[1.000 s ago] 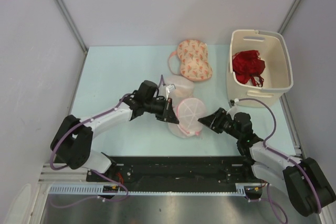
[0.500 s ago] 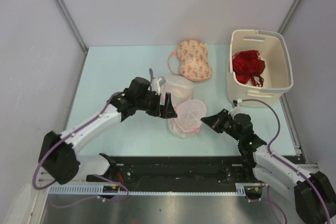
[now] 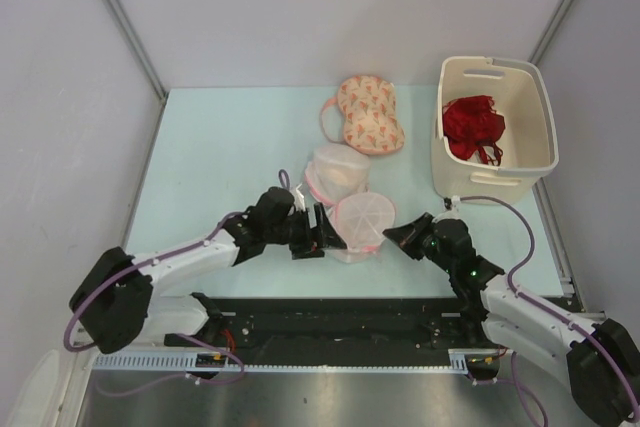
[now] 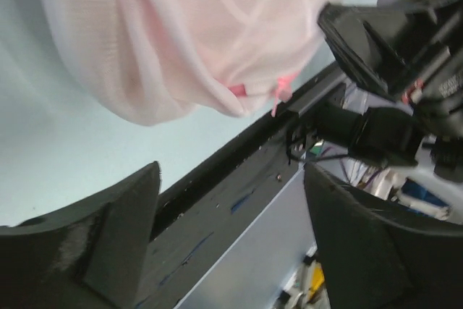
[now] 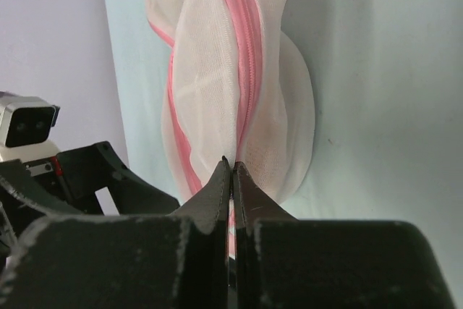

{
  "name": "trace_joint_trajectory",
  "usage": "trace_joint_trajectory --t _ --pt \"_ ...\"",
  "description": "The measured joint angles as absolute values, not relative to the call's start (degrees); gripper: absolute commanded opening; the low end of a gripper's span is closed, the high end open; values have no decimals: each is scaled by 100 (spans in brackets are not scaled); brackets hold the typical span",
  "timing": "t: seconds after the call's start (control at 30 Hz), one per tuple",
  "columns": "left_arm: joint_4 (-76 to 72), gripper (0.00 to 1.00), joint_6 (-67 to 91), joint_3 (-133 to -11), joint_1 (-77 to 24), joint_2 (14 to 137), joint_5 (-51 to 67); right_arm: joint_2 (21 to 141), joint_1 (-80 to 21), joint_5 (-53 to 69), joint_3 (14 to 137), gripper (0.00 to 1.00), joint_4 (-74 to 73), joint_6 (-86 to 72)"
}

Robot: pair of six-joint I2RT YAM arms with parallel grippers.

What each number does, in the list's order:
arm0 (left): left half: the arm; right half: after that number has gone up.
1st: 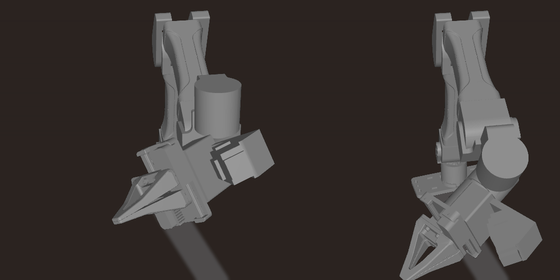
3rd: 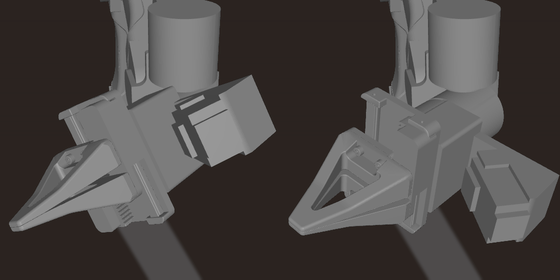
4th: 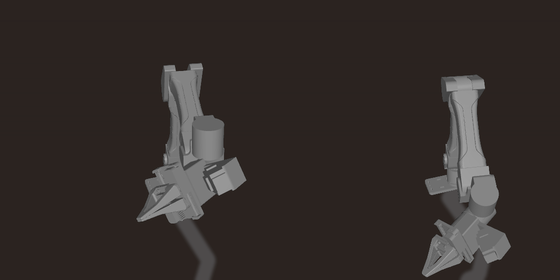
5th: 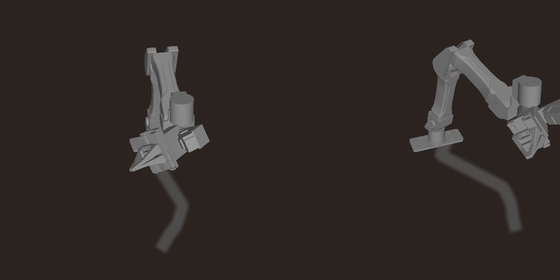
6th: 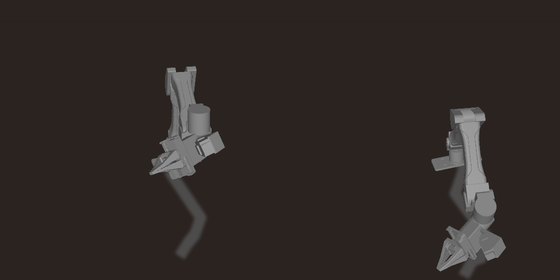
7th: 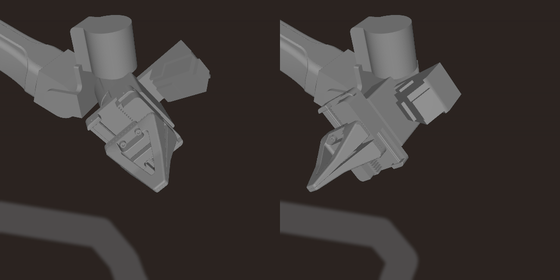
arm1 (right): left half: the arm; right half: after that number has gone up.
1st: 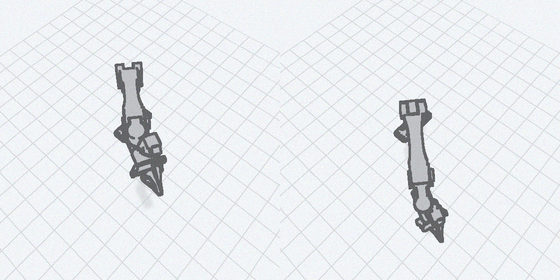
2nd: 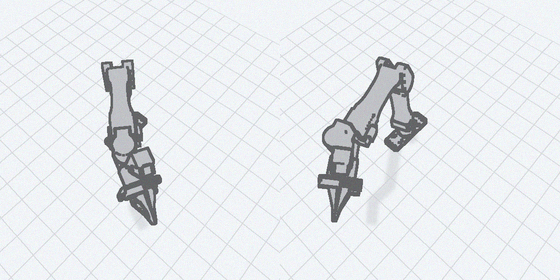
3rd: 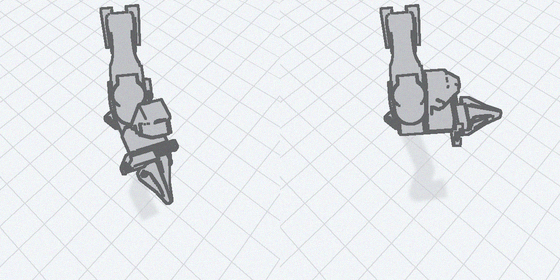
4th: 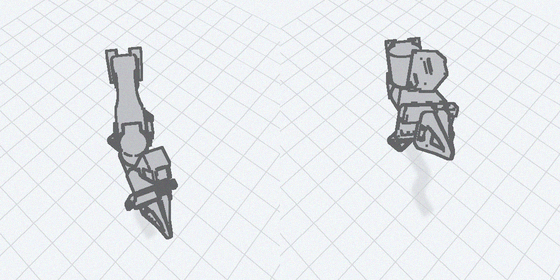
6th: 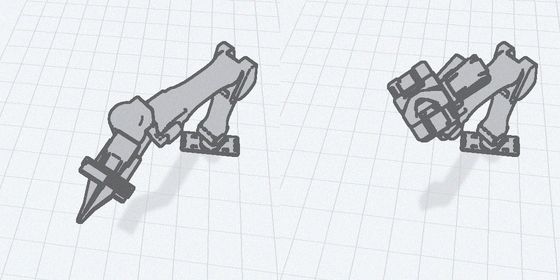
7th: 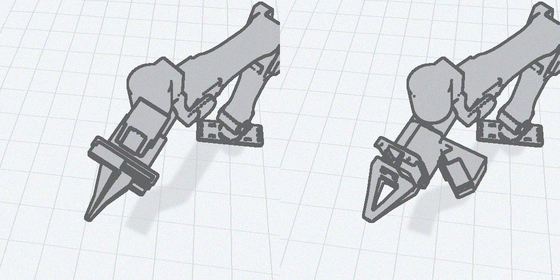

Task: Unzip the laundry bag and remove the bra

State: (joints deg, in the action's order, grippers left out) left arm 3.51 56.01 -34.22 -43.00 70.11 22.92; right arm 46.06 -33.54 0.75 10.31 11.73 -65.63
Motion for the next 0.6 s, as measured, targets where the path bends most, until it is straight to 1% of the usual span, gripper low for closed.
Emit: trace_joint_trajectory --t 0.17,0.2,0.33,0.5,0.6 --pt "-106 71 6045 -3417 -4303 7422 2060 4606 -3347 45 1031 0 1087 -6582" --pt "-198 70 6099 -3422 -4303 7467 2023 4606 -3336 45 1031 0 1076 -6582" --pt "-204 65 6152 -3653 -4303 7719 1859 4606 -3304 45 1031 0 1035 -6582" --pt "-202 62 6169 -3839 -4303 7876 1728 4565 -3275 47 1031 0 956 -6580" --pt "-200 54 6171 -3948 -4311 8047 1693 4547 -3264 47 1031 0 919 -6578"
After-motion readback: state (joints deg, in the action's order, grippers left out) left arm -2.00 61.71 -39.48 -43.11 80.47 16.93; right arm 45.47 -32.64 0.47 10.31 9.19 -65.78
